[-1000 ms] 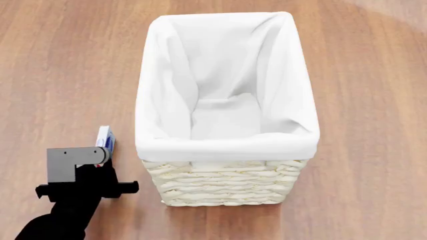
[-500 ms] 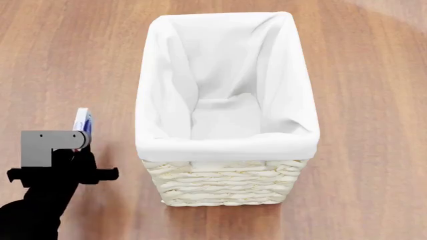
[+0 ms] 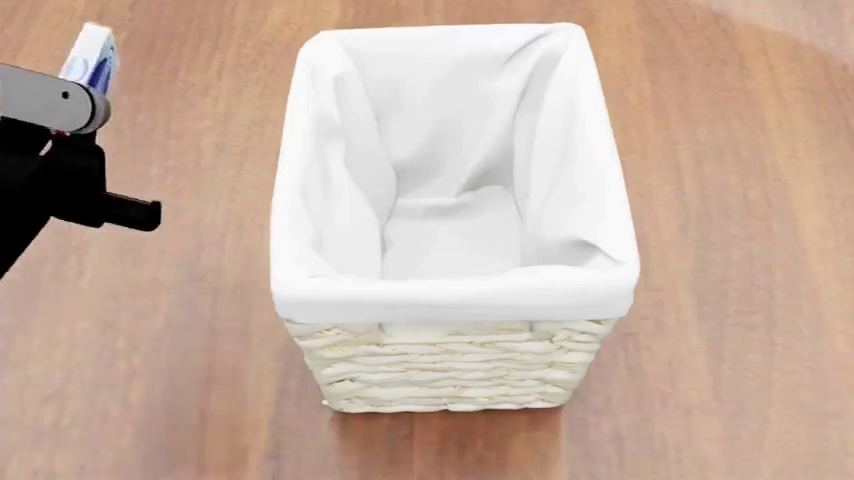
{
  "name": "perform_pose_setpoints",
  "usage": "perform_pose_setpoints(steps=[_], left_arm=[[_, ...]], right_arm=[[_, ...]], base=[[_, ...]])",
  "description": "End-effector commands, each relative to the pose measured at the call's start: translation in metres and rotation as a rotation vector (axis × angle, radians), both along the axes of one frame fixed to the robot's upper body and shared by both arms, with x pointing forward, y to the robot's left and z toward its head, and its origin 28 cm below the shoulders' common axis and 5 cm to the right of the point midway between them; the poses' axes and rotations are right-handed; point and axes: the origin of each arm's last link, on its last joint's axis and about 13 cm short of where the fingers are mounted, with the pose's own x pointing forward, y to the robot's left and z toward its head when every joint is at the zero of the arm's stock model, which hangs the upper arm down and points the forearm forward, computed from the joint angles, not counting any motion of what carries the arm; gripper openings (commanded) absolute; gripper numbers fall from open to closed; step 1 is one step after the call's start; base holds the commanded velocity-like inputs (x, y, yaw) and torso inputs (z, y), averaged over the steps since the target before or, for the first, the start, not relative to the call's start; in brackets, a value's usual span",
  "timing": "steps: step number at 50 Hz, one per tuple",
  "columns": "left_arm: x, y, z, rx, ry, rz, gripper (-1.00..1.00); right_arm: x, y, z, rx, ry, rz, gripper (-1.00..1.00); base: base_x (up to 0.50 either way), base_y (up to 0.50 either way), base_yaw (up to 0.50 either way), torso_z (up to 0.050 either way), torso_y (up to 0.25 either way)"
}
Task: Pick up the cream cheese box, and put it in the basket.
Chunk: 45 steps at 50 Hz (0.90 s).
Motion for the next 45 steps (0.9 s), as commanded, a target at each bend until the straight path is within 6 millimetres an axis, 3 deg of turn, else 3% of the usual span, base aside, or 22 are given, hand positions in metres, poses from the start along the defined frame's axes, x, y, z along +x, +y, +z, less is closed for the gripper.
perform_pose_setpoints(steps=[1, 7, 22, 33, 37, 45], left_arm=[[-0.020, -0.007, 0.064, 0.108, 0.001, -0.104, -1.00], [-0.026, -0.018, 0.086, 0.234, 0.089, -0.212, -1.00], [-0.041, -0.055, 0.133, 0.519, 0.126, -0.383, -1.00], [-0.039, -0.079, 0.147, 0.602, 0.127, -0.445, -1.00], [-0.039, -0.093, 0.144, 0.648, 0.132, -0.493, -1.00], [-0.024, -0.102, 0.141, 0.648, 0.194, -0.537, -1.00]], right_arm=[[-0.001, 0.001, -0.001, -0.001, 0.003, 0.008, 1.00], [-0.001, 0.002, -0.002, -0.004, 0.004, 0.014, 1.00], [-0.003, 0.004, -0.002, 0.004, 0.007, 0.040, 1.00], [-0.004, 0.004, 0.000, 0.013, 0.004, 0.044, 1.00], [-0.004, 0.005, 0.000, 0.013, 0.005, 0.050, 1.00], [-0.005, 0.006, -0.002, 0.017, 0.010, 0.061, 1.00]], base=[[0.00, 0.00, 0.00, 0.000, 0.000], [0.00, 0.00, 0.00, 0.000, 0.000], [0.00, 0.00, 0.00, 0.000, 0.000], [0.00, 0.00, 0.00, 0.000, 0.000], [0.00, 0.00, 0.00, 0.000, 0.000], [0.00, 0.00, 0.00, 0.000, 0.000]])
